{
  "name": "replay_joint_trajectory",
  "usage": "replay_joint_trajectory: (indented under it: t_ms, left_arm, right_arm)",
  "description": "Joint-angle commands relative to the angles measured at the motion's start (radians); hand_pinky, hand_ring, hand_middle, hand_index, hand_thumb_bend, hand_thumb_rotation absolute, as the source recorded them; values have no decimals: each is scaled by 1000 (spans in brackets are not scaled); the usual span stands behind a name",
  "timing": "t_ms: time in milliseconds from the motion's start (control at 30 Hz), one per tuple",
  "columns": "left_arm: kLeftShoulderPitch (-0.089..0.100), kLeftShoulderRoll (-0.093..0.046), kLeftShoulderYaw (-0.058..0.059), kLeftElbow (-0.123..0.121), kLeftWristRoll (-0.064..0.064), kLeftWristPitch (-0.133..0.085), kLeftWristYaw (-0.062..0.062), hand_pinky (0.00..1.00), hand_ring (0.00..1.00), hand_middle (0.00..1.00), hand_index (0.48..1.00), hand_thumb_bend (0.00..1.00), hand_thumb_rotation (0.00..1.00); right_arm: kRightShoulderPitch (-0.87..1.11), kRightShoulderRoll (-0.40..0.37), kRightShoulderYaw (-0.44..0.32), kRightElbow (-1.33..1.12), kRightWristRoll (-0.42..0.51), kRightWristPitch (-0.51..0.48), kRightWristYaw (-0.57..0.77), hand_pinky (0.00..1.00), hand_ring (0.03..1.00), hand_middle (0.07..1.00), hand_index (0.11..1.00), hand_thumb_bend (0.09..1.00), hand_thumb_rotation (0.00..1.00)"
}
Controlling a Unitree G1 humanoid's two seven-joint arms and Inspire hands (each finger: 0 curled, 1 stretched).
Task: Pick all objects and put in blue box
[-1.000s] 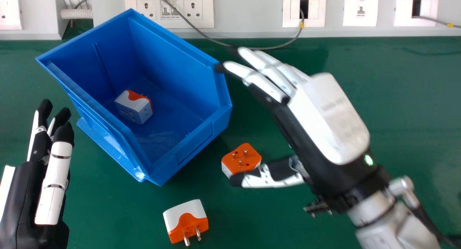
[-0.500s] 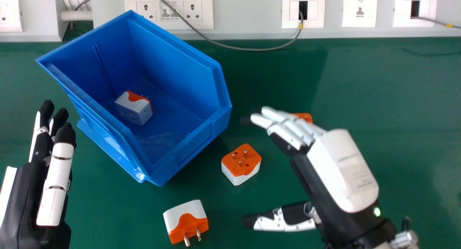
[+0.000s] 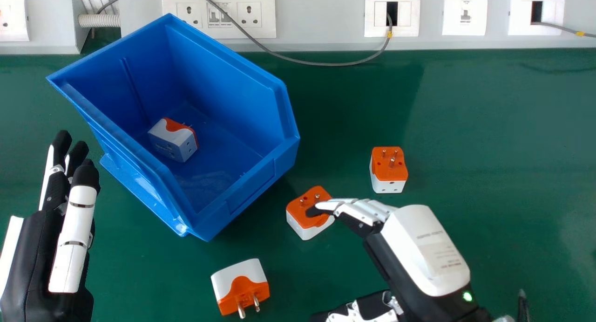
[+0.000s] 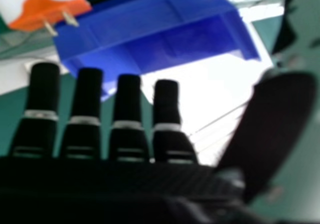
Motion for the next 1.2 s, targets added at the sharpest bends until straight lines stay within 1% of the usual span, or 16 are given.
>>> replay_joint_trajectory:
  t_ms: [0,100,267,367,467,600,733,833,1000,1167]
  left_arm:
    - [-8,11,6,-9,-10,-13,-7,1000,1000,997,1000,511,840]
    - [-17,14,8,-2,-11,-12,-9,1000,1000,996,1000,510,838]
    - [-24,16,11,5,-11,-14,-16,1000,1000,996,1000,510,836]
    - [-27,17,13,5,-12,-12,-19,1000,1000,997,1000,510,835]
    - [-30,19,16,5,-15,-9,-21,1000,1000,997,1000,510,834]
    - [-35,19,19,8,-15,-4,-21,1000,1000,997,1000,508,832]
    - [-38,20,18,12,-15,-5,-22,1000,1000,997,1000,505,831]
    - [-39,21,18,14,-17,-5,-24,1000,1000,997,1000,505,831]
    - [-37,21,15,7,-20,0,-25,1000,1000,1000,1000,505,831]
    - [-35,21,12,8,-18,-4,-27,1000,1000,1000,1000,507,830]
  right_arm:
    - [-29,11,6,-1,1,18,22,557,701,740,721,820,255]
    - [-54,19,10,7,8,49,56,560,705,745,727,819,249]
    - [-107,39,13,26,16,91,93,563,713,751,733,816,233]
    - [-130,46,12,36,17,107,100,567,722,763,742,815,214]
    - [-146,53,12,31,11,129,105,572,733,776,753,817,201]
    - [-170,64,18,41,-1,155,101,581,747,789,770,822,186]
    - [-201,70,24,64,-12,173,94,583,748,793,772,824,176]
    - [-229,75,30,91,-24,186,87,584,748,793,772,824,174]
    - [-285,90,54,163,-52,208,66,592,755,795,773,823,170]
    - [-348,108,76,244,-61,230,53,596,756,794,767,832,146]
